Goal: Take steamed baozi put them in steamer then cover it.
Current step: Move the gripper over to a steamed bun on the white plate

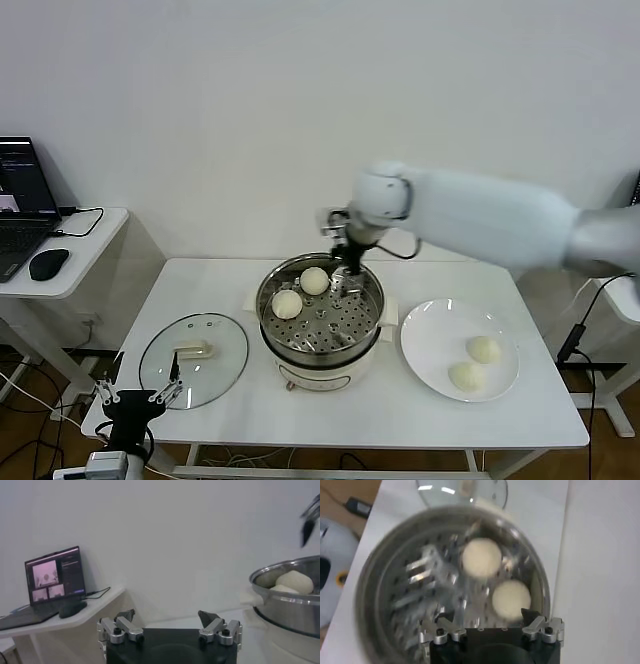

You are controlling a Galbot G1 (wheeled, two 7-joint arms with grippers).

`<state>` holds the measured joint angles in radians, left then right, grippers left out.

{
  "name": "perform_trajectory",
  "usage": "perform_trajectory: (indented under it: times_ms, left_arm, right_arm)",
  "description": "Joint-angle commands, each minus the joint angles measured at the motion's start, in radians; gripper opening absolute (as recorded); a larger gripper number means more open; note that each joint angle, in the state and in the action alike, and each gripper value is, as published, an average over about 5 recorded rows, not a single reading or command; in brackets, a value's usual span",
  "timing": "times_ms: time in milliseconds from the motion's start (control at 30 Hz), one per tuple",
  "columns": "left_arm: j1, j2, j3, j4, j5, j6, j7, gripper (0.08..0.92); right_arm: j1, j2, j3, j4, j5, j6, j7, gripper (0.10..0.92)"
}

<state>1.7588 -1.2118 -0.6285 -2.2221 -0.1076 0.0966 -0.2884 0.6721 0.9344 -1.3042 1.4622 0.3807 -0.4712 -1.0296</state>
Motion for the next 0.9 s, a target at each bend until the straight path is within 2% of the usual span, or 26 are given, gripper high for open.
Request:
perform_trajectory:
  times_ms: [33, 233, 500, 700, 900]
  left_arm:
    - [-0.001, 0.0, 0.01, -0.005, 0.008, 0.001, 0.002, 0.823]
    - [0.004, -0.009, 0.023, -0.002, 0.021, 0.0, 0.002, 0.823]
    - [0.01, -0.026, 0.028, 0.002, 0.035, 0.001, 0.003, 0.823]
    - [0.016, -0.032, 0.018, 0.01, 0.037, 0.001, 0.005, 0.823]
    - [0.022, -0.035, 0.011, 0.017, 0.041, 0.001, 0.006, 0.823]
  right_arm:
    - [0.023, -0.432, 0.001, 0.212, -0.209, 0.133, -0.115, 0.823]
    - [-0.133, -0.548, 0.085, 0.242, -0.347, 0.152, -0.088, 0.823]
    - [-0.572, -0.612, 0.416, 0.223, -0.474, 0.132, -0.017, 0.823]
    - [-0.868, -0.613, 0.669, 0.183, -0.538, 0.157, -0.017, 0.823]
    - [-0.977, -0.56, 0.751, 0.134, -0.559, 0.173, -0.018, 0.823]
